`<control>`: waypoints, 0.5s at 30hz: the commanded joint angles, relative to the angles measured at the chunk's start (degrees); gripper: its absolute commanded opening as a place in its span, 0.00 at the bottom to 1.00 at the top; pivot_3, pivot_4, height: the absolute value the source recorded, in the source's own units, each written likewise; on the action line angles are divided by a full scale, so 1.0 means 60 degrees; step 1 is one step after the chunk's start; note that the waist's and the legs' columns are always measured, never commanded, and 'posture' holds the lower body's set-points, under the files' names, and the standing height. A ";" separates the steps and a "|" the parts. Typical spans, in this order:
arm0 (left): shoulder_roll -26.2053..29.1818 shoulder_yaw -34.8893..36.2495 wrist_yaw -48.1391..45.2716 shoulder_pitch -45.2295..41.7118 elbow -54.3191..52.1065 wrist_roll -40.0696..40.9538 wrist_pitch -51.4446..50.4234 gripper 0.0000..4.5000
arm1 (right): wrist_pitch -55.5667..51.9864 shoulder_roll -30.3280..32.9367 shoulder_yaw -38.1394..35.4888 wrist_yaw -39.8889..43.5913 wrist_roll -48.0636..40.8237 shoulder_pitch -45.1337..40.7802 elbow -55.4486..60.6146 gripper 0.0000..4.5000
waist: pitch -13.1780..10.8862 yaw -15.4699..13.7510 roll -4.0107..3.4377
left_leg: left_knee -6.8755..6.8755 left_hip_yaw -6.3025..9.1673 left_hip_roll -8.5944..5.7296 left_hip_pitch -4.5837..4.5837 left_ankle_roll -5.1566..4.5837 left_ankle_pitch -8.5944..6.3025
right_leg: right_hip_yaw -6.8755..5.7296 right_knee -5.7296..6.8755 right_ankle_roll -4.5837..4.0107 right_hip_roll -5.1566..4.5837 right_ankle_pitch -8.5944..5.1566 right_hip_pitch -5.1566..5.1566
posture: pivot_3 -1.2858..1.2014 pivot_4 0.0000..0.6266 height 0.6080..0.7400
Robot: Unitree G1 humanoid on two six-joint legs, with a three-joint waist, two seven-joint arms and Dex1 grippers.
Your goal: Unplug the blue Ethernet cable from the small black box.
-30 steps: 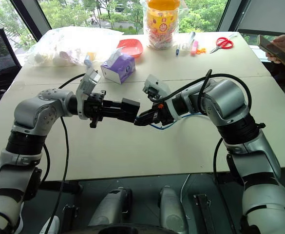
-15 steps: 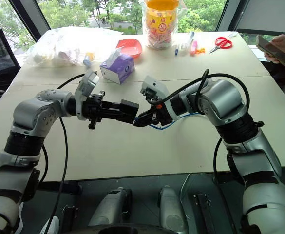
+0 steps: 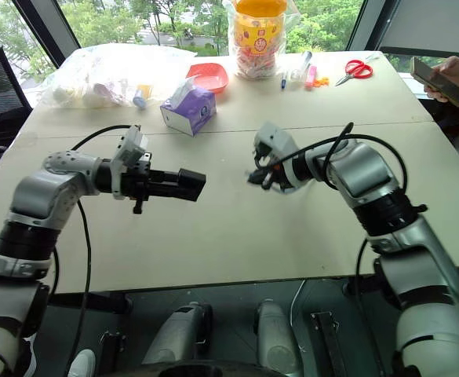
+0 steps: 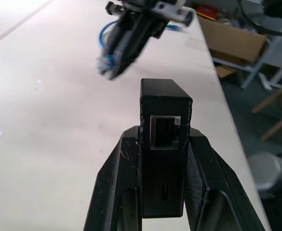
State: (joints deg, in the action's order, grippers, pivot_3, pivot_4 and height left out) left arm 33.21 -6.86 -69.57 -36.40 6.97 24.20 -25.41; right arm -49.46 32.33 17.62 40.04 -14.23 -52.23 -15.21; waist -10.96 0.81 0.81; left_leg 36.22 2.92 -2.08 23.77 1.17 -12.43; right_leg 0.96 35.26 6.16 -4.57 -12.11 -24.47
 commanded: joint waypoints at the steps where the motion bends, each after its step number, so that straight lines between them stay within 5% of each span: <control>1: -0.1001 0.0213 0.1630 0.0097 0.0520 -0.0783 0.1444 0.11 | 0.1389 -0.0619 -0.1015 -0.2022 0.0839 -0.0246 -0.1386 0.10 | -0.0001 -0.0075 0.0000 | 0.0002 0.0006 -0.0004 0.0018 0.0000 0.0002 | -0.0002 0.0000 0.0013 -0.0003 0.0008 -0.0008 | 0.52 0.24 1.00; 9: -0.2631 0.0241 0.3489 -0.0310 0.2758 -0.1914 0.3579 0.11 | 0.1426 -0.1290 -0.2308 -0.3289 0.0924 0.0144 -0.0713 0.93 | -0.0001 -0.0044 0.0000 | -0.0004 0.0008 -0.0025 0.0090 -0.0007 0.0001 | -0.0007 0.0011 0.0049 -0.0013 0.0031 -0.0076 | 0.52 0.24 1.00; 10: -0.2760 0.0277 0.3614 -0.0383 0.2965 -0.1939 0.3707 0.11 | 0.1369 -0.1294 -0.2444 -0.3387 0.0912 0.0208 -0.0528 0.99 | 0.0000 -0.0045 0.0000 | 0.0000 0.0010 -0.0026 0.0091 -0.0007 0.0002 | -0.0011 0.0016 0.0049 -0.0012 0.0031 -0.0075 | 0.52 0.24 1.00; 15: -0.3265 0.0205 0.4180 -0.0516 0.4312 -0.2440 0.5234 0.11 | -0.0035 -0.1131 -0.3596 -0.3702 0.0354 0.1140 0.1535 0.99 | 0.0000 -0.0032 0.0000 | 0.0011 0.0009 -0.0029 0.0088 -0.0011 0.0003 | -0.0011 0.0026 0.0051 -0.0010 0.0031 -0.0067 | 0.52 0.24 1.00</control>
State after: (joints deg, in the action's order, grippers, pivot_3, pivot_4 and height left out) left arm 13.94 -6.43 -45.12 -39.01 31.82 10.53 1.62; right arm -47.31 24.74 -0.81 18.60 -10.72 -46.44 -11.50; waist -10.97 0.62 0.81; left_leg 36.28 2.96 -2.26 24.29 1.11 -12.41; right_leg 0.90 35.43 6.46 -4.63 -11.92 -24.88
